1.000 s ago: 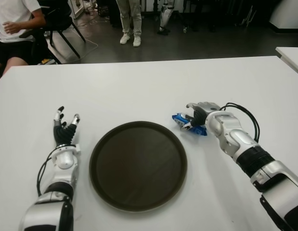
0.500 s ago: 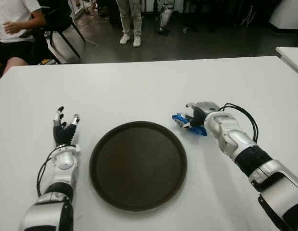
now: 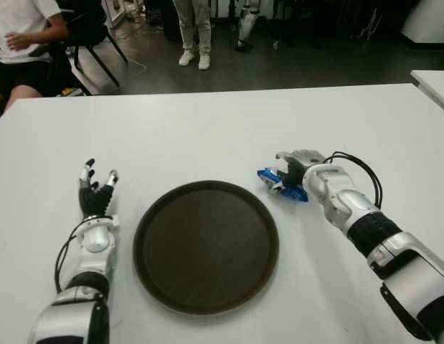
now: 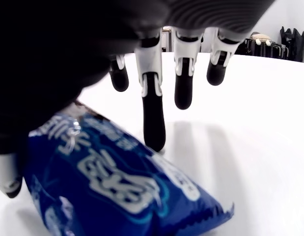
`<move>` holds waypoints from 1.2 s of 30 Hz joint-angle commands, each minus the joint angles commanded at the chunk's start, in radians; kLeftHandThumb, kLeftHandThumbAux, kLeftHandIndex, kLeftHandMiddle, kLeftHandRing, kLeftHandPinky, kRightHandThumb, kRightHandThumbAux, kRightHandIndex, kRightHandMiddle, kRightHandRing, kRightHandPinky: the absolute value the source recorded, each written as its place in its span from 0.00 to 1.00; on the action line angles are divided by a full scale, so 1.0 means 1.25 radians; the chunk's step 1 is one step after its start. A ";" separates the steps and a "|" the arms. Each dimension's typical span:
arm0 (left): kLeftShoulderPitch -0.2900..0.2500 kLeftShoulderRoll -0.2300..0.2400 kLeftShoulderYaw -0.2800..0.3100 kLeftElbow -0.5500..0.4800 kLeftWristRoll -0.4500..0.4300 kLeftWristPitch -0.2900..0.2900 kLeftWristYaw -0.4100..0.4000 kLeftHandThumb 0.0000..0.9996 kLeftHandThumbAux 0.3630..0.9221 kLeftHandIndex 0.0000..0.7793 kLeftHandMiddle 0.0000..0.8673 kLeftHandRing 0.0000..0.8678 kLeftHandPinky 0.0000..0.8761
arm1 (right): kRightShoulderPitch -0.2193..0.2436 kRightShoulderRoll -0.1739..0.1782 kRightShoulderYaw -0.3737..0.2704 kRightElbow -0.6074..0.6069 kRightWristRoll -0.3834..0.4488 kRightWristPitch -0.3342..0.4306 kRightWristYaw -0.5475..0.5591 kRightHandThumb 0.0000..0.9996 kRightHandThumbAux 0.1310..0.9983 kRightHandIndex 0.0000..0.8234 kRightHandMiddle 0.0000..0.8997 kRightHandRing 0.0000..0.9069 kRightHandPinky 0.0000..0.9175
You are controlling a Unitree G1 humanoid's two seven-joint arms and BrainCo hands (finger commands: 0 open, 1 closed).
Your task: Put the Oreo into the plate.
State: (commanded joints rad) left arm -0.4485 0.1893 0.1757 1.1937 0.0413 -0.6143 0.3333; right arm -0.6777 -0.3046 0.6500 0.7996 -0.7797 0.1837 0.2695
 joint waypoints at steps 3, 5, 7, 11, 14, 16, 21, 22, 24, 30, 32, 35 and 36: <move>-0.001 0.001 -0.001 0.000 0.003 0.002 0.004 0.35 0.45 0.06 0.06 0.03 0.01 | -0.006 -0.003 -0.001 0.010 0.010 -0.021 0.023 0.00 0.41 0.15 0.20 0.21 0.15; -0.001 0.001 -0.002 0.001 0.004 0.004 0.005 0.34 0.45 0.06 0.06 0.03 0.01 | -0.008 -0.004 -0.004 0.011 0.013 -0.027 0.032 0.00 0.41 0.15 0.21 0.22 0.17; -0.001 0.001 -0.002 0.001 0.004 0.004 0.005 0.33 0.45 0.06 0.06 0.03 0.01 | -0.008 -0.003 -0.007 0.012 0.015 -0.030 0.035 0.00 0.41 0.15 0.21 0.23 0.18; -0.001 0.001 -0.002 0.000 0.003 0.002 0.003 0.33 0.44 0.06 0.06 0.03 0.01 | -0.010 -0.002 -0.013 0.012 0.019 -0.027 0.053 0.00 0.40 0.16 0.22 0.23 0.20; -0.001 0.001 -0.001 0.001 0.002 0.002 0.001 0.33 0.43 0.06 0.05 0.02 0.01 | -0.015 0.000 -0.012 0.009 0.019 -0.016 0.078 0.00 0.39 0.14 0.20 0.21 0.20; -0.001 0.001 -0.001 0.000 0.002 0.003 0.001 0.33 0.43 0.06 0.05 0.02 0.01 | -0.016 -0.002 -0.012 0.006 0.019 -0.014 0.091 0.00 0.39 0.13 0.19 0.19 0.20; 0.000 0.002 -0.002 -0.001 0.002 0.005 0.000 0.32 0.43 0.06 0.05 0.02 0.01 | -0.015 -0.008 -0.014 -0.004 0.021 -0.024 0.107 0.00 0.40 0.12 0.18 0.18 0.21; 0.000 0.001 -0.002 -0.001 0.002 0.005 0.000 0.32 0.43 0.06 0.05 0.02 0.01 | -0.015 -0.009 -0.014 -0.005 0.021 -0.025 0.109 0.00 0.40 0.12 0.18 0.18 0.21; 0.000 0.001 -0.001 -0.001 0.001 0.006 -0.001 0.32 0.42 0.06 0.05 0.03 0.02 | -0.015 -0.010 -0.013 -0.007 0.019 -0.026 0.111 0.00 0.41 0.11 0.17 0.18 0.22; 0.000 -0.001 0.002 0.000 -0.004 0.006 -0.001 0.34 0.43 0.06 0.06 0.03 0.02 | -0.020 -0.010 -0.009 -0.006 0.013 -0.023 0.120 0.00 0.43 0.12 0.17 0.20 0.25; -0.001 -0.002 0.004 0.000 -0.005 0.007 -0.001 0.34 0.43 0.06 0.06 0.03 0.02 | -0.020 -0.011 -0.008 -0.005 0.011 -0.024 0.119 0.00 0.43 0.13 0.18 0.20 0.25; -0.001 -0.002 0.005 0.000 -0.007 0.007 -0.001 0.35 0.43 0.06 0.06 0.03 0.02 | -0.021 -0.011 -0.006 -0.002 0.009 -0.026 0.114 0.00 0.43 0.15 0.19 0.21 0.26; -0.001 -0.002 0.006 0.001 -0.008 0.006 -0.003 0.35 0.43 0.05 0.05 0.03 0.02 | -0.021 -0.011 -0.005 0.003 0.008 -0.031 0.107 0.00 0.43 0.16 0.20 0.21 0.26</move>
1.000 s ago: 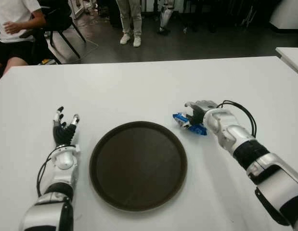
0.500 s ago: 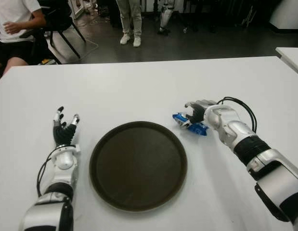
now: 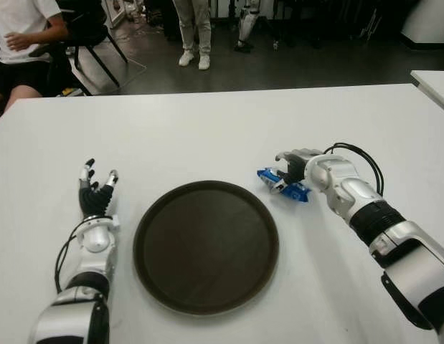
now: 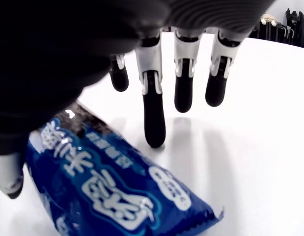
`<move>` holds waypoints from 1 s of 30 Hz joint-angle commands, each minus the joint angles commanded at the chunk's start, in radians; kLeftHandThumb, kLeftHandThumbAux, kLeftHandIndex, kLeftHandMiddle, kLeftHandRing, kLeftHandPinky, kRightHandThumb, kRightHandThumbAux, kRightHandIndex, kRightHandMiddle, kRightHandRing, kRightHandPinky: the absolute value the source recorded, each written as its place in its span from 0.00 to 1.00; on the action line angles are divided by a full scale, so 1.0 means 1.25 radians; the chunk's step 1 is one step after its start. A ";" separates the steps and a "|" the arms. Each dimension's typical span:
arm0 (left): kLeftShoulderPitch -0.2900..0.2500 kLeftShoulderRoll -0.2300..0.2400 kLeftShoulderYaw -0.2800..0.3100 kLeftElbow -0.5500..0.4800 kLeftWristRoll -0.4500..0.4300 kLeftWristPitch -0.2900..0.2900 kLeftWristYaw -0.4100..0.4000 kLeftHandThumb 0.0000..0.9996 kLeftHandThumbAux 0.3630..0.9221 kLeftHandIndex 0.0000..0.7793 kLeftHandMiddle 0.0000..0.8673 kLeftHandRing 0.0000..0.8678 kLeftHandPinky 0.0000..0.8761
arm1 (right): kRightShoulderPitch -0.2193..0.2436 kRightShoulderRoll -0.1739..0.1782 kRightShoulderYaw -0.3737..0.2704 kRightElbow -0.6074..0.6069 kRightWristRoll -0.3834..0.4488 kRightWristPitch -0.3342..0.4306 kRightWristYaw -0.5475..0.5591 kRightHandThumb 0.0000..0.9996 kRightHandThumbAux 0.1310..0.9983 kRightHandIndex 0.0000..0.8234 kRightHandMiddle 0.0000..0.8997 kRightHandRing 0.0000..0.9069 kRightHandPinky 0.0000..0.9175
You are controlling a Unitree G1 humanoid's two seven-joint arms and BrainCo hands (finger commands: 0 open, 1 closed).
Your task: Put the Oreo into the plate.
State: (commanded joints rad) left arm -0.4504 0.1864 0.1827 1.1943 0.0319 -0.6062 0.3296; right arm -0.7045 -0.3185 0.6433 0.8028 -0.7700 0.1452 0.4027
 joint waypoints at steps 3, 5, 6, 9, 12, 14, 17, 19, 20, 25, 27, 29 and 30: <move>0.001 0.001 0.000 -0.002 -0.002 -0.002 -0.006 0.35 0.43 0.04 0.04 0.02 0.01 | 0.003 -0.002 0.001 -0.001 -0.003 -0.006 -0.013 0.00 0.45 0.18 0.21 0.23 0.26; 0.002 0.002 -0.001 -0.002 -0.001 -0.003 -0.008 0.34 0.43 0.04 0.04 0.01 0.00 | 0.003 -0.003 0.002 -0.002 -0.005 -0.009 -0.018 0.00 0.46 0.19 0.22 0.23 0.26; 0.002 0.002 -0.002 -0.002 0.000 -0.003 -0.007 0.34 0.43 0.04 0.04 0.01 0.00 | 0.003 -0.005 0.002 -0.003 -0.006 -0.011 -0.018 0.00 0.46 0.19 0.22 0.23 0.26; 0.002 0.004 -0.004 -0.002 0.003 -0.004 -0.006 0.34 0.43 0.04 0.05 0.01 0.01 | 0.002 -0.013 0.003 -0.017 -0.007 -0.014 -0.012 0.00 0.49 0.19 0.22 0.23 0.25; 0.002 0.004 -0.005 -0.002 0.006 -0.004 -0.004 0.34 0.42 0.05 0.05 0.02 0.01 | 0.004 -0.016 0.002 -0.027 -0.008 -0.013 -0.015 0.00 0.55 0.21 0.24 0.25 0.26; 0.003 0.004 -0.006 -0.003 0.007 -0.006 -0.003 0.33 0.41 0.06 0.06 0.03 0.02 | 0.010 -0.017 -0.002 -0.033 -0.008 -0.010 -0.033 0.03 0.62 0.26 0.26 0.28 0.30; 0.003 0.004 -0.006 -0.004 0.007 -0.008 -0.003 0.33 0.41 0.06 0.06 0.02 0.02 | 0.022 -0.015 -0.013 -0.039 -0.007 -0.005 -0.075 0.11 0.71 0.35 0.29 0.31 0.33; 0.004 0.004 -0.006 -0.004 0.007 -0.009 -0.003 0.33 0.41 0.06 0.05 0.02 0.01 | 0.028 -0.012 -0.019 -0.038 -0.005 -0.001 -0.097 0.39 0.70 0.43 0.31 0.32 0.35; 0.004 0.003 -0.006 -0.005 0.006 -0.009 -0.003 0.34 0.42 0.06 0.06 0.02 0.01 | 0.029 -0.011 -0.022 -0.037 -0.003 0.000 -0.103 0.49 0.70 0.46 0.31 0.31 0.34; 0.003 0.004 -0.004 -0.004 0.005 -0.006 -0.001 0.35 0.42 0.06 0.06 0.03 0.01 | 0.030 -0.012 -0.023 -0.036 -0.003 -0.004 -0.107 0.66 0.70 0.50 0.30 0.29 0.31; 0.003 0.005 -0.004 -0.004 0.005 -0.005 -0.001 0.34 0.41 0.06 0.06 0.03 0.01 | 0.030 -0.013 -0.022 -0.037 -0.004 -0.005 -0.107 0.67 0.70 0.50 0.29 0.27 0.29; 0.003 0.005 -0.003 -0.003 0.004 -0.003 -0.001 0.34 0.40 0.06 0.06 0.02 0.01 | 0.031 -0.015 -0.021 -0.037 -0.004 -0.009 -0.107 0.68 0.70 0.50 0.27 0.26 0.27; 0.003 0.005 -0.003 -0.003 0.004 -0.003 0.000 0.34 0.40 0.06 0.06 0.02 0.01 | 0.031 -0.015 -0.021 -0.037 -0.004 -0.010 -0.108 0.68 0.70 0.50 0.27 0.25 0.26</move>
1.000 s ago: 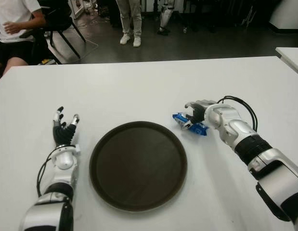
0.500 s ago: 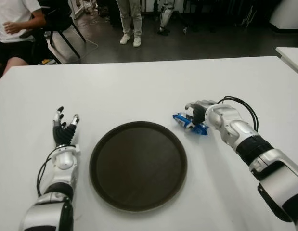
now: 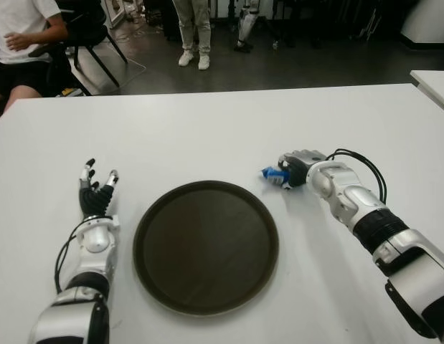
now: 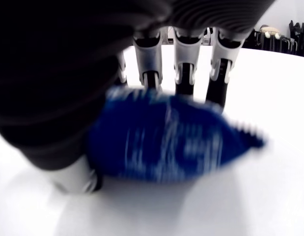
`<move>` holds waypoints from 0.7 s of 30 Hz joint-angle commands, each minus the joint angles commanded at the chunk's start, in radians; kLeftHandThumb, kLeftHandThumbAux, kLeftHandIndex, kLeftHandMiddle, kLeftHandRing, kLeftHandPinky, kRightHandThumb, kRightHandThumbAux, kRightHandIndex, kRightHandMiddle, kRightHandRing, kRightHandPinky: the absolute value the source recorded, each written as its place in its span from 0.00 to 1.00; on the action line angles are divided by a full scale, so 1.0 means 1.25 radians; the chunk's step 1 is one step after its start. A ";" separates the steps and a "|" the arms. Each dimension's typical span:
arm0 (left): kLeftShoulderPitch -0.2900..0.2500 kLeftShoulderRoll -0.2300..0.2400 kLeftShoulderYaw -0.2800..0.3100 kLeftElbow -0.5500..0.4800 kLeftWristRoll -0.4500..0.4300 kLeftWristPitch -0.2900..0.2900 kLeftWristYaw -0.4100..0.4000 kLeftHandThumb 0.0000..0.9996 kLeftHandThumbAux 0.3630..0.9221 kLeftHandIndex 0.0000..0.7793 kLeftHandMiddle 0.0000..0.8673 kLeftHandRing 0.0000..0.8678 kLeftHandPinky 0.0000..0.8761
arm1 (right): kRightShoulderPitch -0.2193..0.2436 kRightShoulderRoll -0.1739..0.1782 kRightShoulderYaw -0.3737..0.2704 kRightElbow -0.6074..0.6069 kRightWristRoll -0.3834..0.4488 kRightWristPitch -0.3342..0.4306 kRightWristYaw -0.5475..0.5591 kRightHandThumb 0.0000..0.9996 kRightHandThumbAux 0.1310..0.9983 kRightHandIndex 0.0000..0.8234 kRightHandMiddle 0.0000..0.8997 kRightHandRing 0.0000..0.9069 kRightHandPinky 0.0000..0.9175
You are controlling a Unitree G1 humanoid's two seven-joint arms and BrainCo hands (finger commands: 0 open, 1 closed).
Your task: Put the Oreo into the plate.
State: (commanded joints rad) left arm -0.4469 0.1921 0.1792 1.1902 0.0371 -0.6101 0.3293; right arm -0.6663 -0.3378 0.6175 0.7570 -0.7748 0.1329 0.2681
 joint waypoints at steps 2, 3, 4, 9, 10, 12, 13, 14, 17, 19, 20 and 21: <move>0.000 -0.001 0.001 0.000 -0.001 0.000 0.000 0.34 0.40 0.06 0.06 0.02 0.01 | 0.000 -0.001 0.000 0.000 0.000 -0.001 -0.001 0.69 0.70 0.50 0.25 0.24 0.25; 0.000 -0.001 0.002 0.000 -0.002 -0.001 0.000 0.34 0.40 0.06 0.06 0.02 0.01 | 0.001 0.000 -0.001 0.001 0.000 -0.001 -0.004 0.69 0.70 0.50 0.25 0.24 0.24; 0.000 -0.002 0.003 0.000 -0.003 -0.001 -0.001 0.35 0.40 0.06 0.06 0.03 0.01 | 0.001 0.000 -0.001 0.001 0.001 -0.002 -0.006 0.69 0.70 0.50 0.24 0.23 0.24; -0.001 -0.002 0.004 0.000 -0.005 -0.002 -0.003 0.36 0.40 0.07 0.06 0.03 0.02 | 0.002 0.002 -0.004 0.003 0.003 -0.003 -0.015 0.69 0.70 0.50 0.23 0.22 0.19; -0.001 -0.002 0.004 0.000 -0.004 -0.002 -0.003 0.35 0.40 0.07 0.06 0.02 0.01 | 0.002 0.002 -0.004 0.003 0.003 -0.004 -0.017 0.69 0.70 0.50 0.23 0.21 0.18; -0.001 -0.001 0.003 -0.001 -0.004 -0.003 -0.002 0.35 0.39 0.06 0.06 0.02 0.01 | 0.003 0.002 -0.006 0.003 0.005 -0.006 -0.020 0.69 0.70 0.50 0.23 0.21 0.17; 0.000 -0.001 0.003 -0.001 -0.003 -0.004 -0.003 0.34 0.39 0.06 0.06 0.02 0.01 | 0.003 0.002 -0.007 0.004 0.005 -0.006 -0.023 0.69 0.70 0.50 0.22 0.20 0.16; 0.000 -0.002 0.002 -0.002 -0.003 -0.004 -0.003 0.34 0.39 0.06 0.06 0.02 0.01 | 0.004 0.002 -0.008 0.004 0.006 -0.007 -0.025 0.69 0.70 0.50 0.22 0.20 0.16; 0.001 -0.002 0.002 -0.002 -0.003 -0.005 -0.004 0.35 0.40 0.06 0.05 0.01 0.00 | 0.004 0.003 -0.010 0.006 0.005 -0.008 -0.030 0.69 0.70 0.50 0.21 0.19 0.15; 0.001 -0.002 0.002 -0.002 -0.003 -0.005 -0.004 0.35 0.41 0.06 0.05 0.01 0.00 | 0.004 0.003 -0.010 0.007 0.005 -0.009 -0.031 0.69 0.69 0.50 0.21 0.19 0.14; 0.001 -0.001 0.002 -0.002 -0.003 -0.005 -0.004 0.35 0.41 0.06 0.05 0.01 0.00 | 0.004 0.003 -0.010 0.008 0.005 -0.010 -0.032 0.69 0.69 0.50 0.21 0.19 0.14; 0.001 -0.001 0.001 -0.002 -0.002 -0.005 -0.003 0.35 0.41 0.06 0.05 0.01 0.00 | 0.004 0.003 -0.011 0.009 0.004 -0.011 -0.034 0.69 0.69 0.50 0.21 0.18 0.14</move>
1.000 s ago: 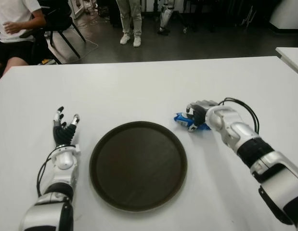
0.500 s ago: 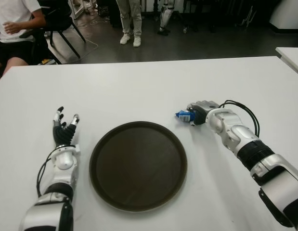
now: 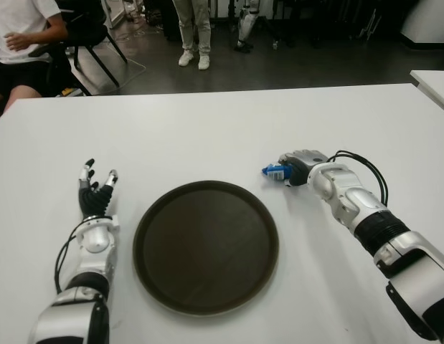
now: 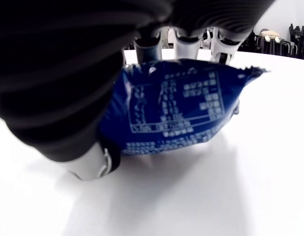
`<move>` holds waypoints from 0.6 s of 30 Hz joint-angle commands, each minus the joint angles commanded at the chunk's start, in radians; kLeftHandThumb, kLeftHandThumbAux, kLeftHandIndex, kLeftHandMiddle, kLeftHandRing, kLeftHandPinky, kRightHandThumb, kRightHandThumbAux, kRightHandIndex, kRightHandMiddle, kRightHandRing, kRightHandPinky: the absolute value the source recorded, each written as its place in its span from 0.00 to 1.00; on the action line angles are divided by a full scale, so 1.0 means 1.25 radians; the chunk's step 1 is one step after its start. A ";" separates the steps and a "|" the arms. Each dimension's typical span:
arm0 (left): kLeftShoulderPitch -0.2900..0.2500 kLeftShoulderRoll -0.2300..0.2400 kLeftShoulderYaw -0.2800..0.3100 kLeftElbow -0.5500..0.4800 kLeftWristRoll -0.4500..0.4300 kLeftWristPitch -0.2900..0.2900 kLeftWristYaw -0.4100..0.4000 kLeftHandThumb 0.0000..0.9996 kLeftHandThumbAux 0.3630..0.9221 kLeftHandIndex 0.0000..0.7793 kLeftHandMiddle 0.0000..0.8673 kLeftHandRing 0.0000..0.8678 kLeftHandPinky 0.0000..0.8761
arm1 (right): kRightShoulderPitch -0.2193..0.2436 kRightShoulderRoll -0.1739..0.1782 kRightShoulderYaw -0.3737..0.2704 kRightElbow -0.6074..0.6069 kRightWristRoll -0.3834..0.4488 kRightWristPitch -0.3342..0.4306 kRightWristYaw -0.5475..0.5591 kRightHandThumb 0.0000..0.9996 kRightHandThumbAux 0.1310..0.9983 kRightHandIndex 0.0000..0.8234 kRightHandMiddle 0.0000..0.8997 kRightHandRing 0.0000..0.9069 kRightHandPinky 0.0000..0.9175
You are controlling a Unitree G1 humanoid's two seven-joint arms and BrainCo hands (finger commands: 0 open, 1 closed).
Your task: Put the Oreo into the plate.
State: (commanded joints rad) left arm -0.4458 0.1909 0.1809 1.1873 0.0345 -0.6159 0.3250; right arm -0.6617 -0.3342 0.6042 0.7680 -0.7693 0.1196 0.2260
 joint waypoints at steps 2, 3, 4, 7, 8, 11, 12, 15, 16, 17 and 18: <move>0.000 0.001 -0.001 0.001 0.002 0.001 0.003 0.34 0.42 0.06 0.05 0.02 0.00 | 0.000 -0.001 -0.001 0.000 0.000 0.001 0.000 0.69 0.69 0.50 0.20 0.18 0.13; 0.000 0.001 -0.002 0.001 0.003 0.001 0.004 0.34 0.41 0.06 0.06 0.02 0.00 | -0.001 -0.001 -0.001 -0.002 -0.001 0.004 0.003 0.69 0.69 0.50 0.20 0.17 0.13; 0.000 0.002 -0.002 0.001 0.004 0.001 0.005 0.34 0.41 0.07 0.06 0.02 0.01 | -0.001 0.000 -0.001 -0.003 0.000 0.007 0.007 0.69 0.69 0.50 0.19 0.17 0.12; 0.000 0.002 -0.002 0.001 0.005 0.001 0.006 0.34 0.40 0.06 0.06 0.02 0.00 | -0.002 0.001 -0.003 -0.005 0.001 0.012 0.016 0.69 0.69 0.50 0.17 0.16 0.11; 0.000 0.002 -0.003 0.001 0.005 0.000 0.006 0.34 0.40 0.06 0.06 0.02 0.00 | -0.003 0.001 -0.003 -0.005 0.001 0.013 0.018 0.69 0.69 0.50 0.17 0.16 0.11; 0.001 0.002 -0.003 0.000 0.005 -0.001 0.006 0.34 0.40 0.06 0.05 0.01 0.00 | -0.003 0.002 -0.004 -0.006 0.002 0.015 0.021 0.69 0.69 0.50 0.17 0.16 0.12; 0.001 0.002 -0.003 0.000 0.005 -0.001 0.005 0.34 0.40 0.06 0.05 0.01 0.00 | -0.003 0.002 -0.004 -0.007 0.001 0.016 0.023 0.69 0.69 0.50 0.17 0.16 0.12; 0.002 0.002 -0.002 0.000 0.004 -0.002 0.005 0.34 0.40 0.06 0.05 0.02 0.00 | -0.003 0.001 -0.005 -0.014 0.000 0.021 0.030 0.69 0.69 0.50 0.16 0.16 0.12; 0.001 0.002 -0.001 0.001 0.003 -0.001 0.005 0.34 0.40 0.05 0.05 0.02 0.00 | -0.003 0.001 -0.004 -0.015 -0.001 0.021 0.030 0.69 0.69 0.50 0.16 0.16 0.11; 0.001 0.002 -0.001 0.001 0.003 -0.001 0.005 0.35 0.40 0.05 0.05 0.02 0.00 | -0.002 0.000 -0.004 -0.016 -0.002 0.022 0.030 0.69 0.69 0.50 0.16 0.16 0.11; 0.001 0.002 0.000 0.002 0.002 0.000 0.004 0.35 0.40 0.05 0.05 0.02 0.00 | -0.002 0.000 -0.004 -0.017 -0.003 0.023 0.028 0.69 0.69 0.50 0.17 0.16 0.11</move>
State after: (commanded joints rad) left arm -0.4444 0.1932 0.1804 1.1898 0.0376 -0.6160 0.3306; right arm -0.6644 -0.3338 0.5991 0.7465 -0.7732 0.1486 0.2610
